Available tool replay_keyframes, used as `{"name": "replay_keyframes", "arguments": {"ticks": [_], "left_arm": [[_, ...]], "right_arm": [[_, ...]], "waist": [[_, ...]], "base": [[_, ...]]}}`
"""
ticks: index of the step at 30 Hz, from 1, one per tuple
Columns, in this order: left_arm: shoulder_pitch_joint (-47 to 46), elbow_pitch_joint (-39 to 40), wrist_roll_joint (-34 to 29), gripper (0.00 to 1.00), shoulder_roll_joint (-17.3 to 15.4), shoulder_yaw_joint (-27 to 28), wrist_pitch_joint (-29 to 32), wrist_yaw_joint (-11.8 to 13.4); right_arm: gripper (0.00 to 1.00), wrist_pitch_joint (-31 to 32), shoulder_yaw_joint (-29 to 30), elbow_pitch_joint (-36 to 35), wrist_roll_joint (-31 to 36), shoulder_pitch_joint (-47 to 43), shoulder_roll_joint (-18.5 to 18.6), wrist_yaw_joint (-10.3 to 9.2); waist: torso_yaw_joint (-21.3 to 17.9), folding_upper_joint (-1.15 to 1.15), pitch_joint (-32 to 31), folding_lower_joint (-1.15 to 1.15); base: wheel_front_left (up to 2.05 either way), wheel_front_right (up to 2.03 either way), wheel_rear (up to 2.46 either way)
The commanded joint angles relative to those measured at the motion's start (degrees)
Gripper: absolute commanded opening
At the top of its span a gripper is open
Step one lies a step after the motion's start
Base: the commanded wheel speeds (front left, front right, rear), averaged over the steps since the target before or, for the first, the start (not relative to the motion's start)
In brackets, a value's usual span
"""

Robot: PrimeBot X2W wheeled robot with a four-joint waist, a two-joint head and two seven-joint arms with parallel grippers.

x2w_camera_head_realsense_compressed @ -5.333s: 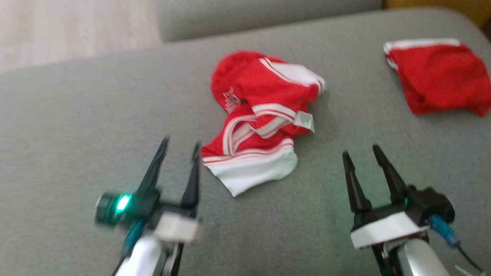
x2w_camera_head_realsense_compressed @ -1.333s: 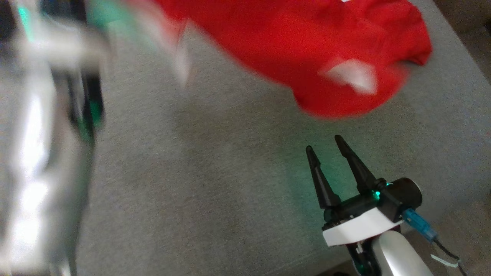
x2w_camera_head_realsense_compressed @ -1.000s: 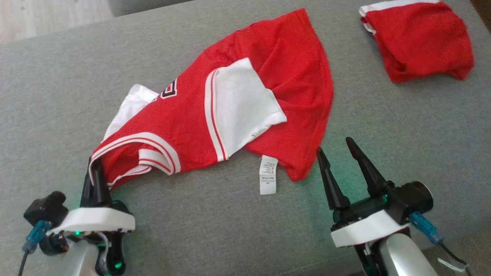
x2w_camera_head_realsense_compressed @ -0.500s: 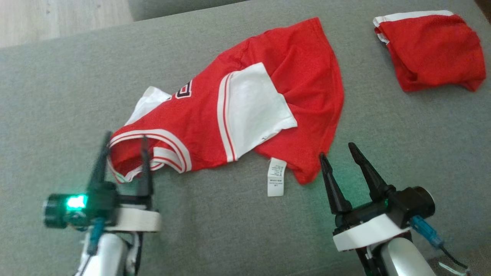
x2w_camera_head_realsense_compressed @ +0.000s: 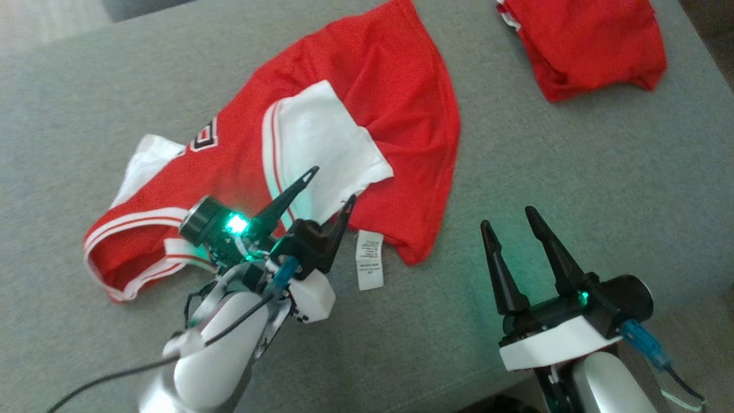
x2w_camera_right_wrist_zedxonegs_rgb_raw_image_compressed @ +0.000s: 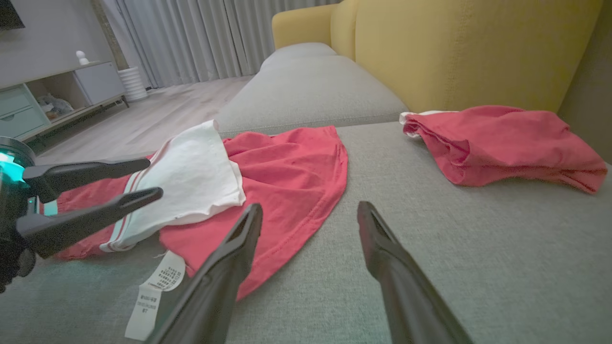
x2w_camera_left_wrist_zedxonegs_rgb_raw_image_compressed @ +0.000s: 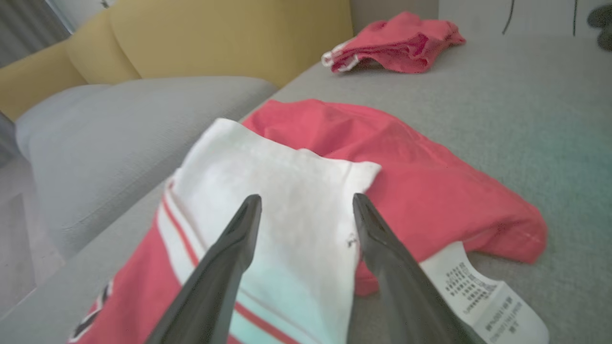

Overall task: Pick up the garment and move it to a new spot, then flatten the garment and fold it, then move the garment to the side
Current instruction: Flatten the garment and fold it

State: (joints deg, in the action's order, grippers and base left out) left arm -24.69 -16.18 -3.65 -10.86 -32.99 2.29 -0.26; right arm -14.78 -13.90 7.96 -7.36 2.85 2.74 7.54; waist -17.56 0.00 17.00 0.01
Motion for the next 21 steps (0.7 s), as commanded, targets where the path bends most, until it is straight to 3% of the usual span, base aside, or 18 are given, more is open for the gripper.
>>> {"name": "replay_keyframes", "arguments": {"ticks": [1,6,21], "left_arm": [[-3.3,0.5,-0.8,1.0,-0.2,0.7,1.2,-0.8],[-6.3,-3.2,-1.7,1.0,0.4,-1.9,3.8,-3.1],[-12.8,-9.6,-4.3,1.0,0.5,-4.2,1.1,-2.3]], "right_arm": [[1.0,-0.2,-1.3,-2.0,-0.5,0.9,0.1,-0.05],[1.0,-0.2,-1.6,-2.2,-1.1,1.1,0.1,-0.05],[1.0,-0.2,-2.0,-2.5,-1.7,2.2,0.1,-0.05]], "waist": [[-1.8,0.0,1.6,-0.01],[-3.5,0.0,2.9,-0.01],[-5.0,0.0,4.7,-0.01]], "base": [[0.0,0.0,0.0],[0.0,0.0,0.0],[0.0,0.0,0.0]]}}
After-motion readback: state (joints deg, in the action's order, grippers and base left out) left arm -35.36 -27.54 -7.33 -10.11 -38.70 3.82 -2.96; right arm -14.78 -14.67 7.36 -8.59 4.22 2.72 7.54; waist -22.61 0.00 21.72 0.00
